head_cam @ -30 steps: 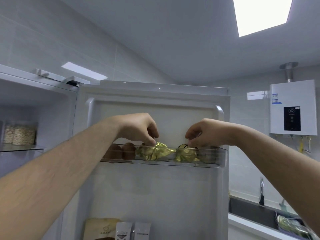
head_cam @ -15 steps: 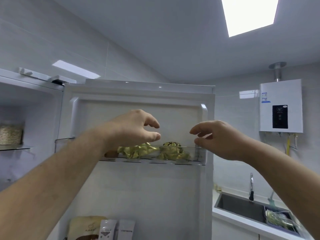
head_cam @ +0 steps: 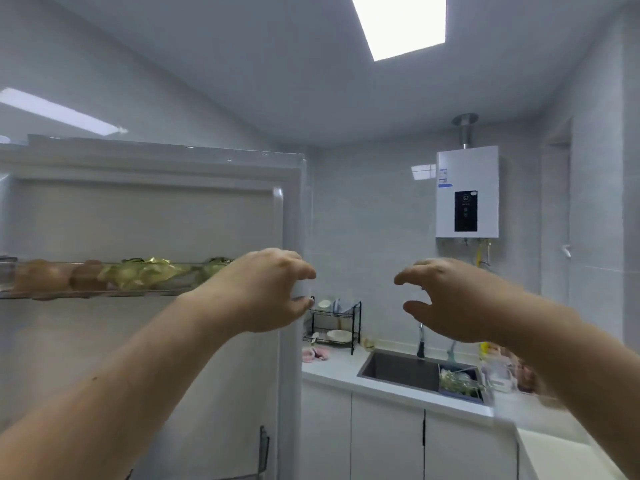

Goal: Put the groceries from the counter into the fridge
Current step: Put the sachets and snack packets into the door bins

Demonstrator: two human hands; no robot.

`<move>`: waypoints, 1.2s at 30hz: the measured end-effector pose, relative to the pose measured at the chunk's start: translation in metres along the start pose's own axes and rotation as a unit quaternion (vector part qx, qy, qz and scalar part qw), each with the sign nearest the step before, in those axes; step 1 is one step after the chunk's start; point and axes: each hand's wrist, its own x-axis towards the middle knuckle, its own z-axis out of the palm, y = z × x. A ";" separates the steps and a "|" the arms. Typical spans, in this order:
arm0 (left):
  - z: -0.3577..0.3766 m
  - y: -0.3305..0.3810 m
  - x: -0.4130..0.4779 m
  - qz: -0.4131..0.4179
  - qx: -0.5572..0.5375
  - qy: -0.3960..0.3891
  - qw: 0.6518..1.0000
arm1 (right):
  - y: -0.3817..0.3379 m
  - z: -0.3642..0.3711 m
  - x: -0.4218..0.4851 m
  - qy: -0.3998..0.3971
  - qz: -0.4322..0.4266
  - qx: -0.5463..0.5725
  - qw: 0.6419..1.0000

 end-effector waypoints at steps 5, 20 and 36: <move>0.037 0.065 0.021 0.040 -0.042 -0.015 0.998 | 0.064 0.019 -0.051 -0.033 0.071 -0.021 0.997; 0.172 0.243 0.093 0.144 -0.214 -0.190 0.947 | 0.201 0.074 -0.226 -0.085 0.330 0.030 0.940; 0.283 0.459 0.181 0.370 -0.330 -0.223 0.839 | 0.260 0.107 -0.391 -0.086 0.642 -0.022 0.762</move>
